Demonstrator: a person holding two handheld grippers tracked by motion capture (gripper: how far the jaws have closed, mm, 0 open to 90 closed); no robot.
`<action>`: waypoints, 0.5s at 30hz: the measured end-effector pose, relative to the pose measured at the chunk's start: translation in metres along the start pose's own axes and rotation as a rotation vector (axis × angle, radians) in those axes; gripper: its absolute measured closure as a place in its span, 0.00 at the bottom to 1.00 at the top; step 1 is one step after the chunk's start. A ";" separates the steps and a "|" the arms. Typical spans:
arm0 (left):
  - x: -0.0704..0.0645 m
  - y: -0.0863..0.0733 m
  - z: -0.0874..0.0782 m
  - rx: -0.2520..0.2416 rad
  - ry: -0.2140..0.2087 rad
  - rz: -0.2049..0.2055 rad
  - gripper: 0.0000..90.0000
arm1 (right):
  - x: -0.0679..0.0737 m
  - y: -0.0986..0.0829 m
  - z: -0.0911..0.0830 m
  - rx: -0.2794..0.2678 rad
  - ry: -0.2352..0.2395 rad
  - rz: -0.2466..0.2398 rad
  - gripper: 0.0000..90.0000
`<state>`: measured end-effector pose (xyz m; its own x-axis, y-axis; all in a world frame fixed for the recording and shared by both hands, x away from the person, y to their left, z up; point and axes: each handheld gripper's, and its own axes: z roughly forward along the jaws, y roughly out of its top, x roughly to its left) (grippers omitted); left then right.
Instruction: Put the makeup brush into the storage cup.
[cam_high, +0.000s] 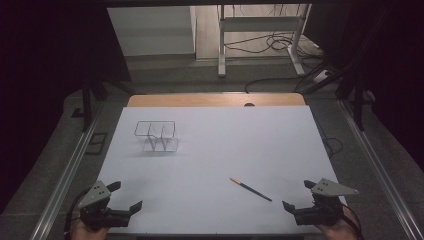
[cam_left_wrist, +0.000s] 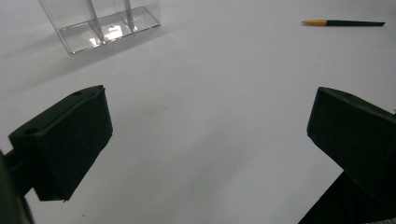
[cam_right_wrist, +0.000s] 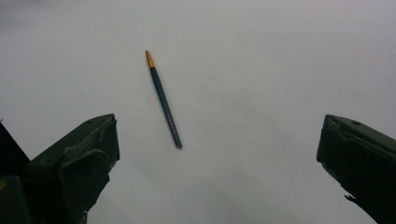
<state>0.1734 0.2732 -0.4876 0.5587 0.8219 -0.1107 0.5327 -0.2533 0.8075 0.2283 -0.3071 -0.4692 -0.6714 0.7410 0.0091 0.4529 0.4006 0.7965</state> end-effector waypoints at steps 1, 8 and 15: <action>0.000 0.000 0.000 -0.003 -0.002 -0.002 0.00 | 0.000 0.000 0.000 0.000 0.000 0.000 0.00; 0.001 -0.001 -0.002 -0.030 -0.005 0.003 0.00 | 0.001 0.001 0.001 0.000 0.009 -0.010 0.00; 0.000 -0.001 -0.001 -0.026 -0.006 0.009 0.00 | 0.001 0.001 0.000 0.000 -0.004 -0.025 0.01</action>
<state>0.1730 0.2740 -0.4877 0.5677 0.8163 -0.1067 0.5107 -0.2475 0.8234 0.2281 -0.3062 -0.4681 -0.6803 0.7328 -0.0128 0.4360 0.4187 0.7966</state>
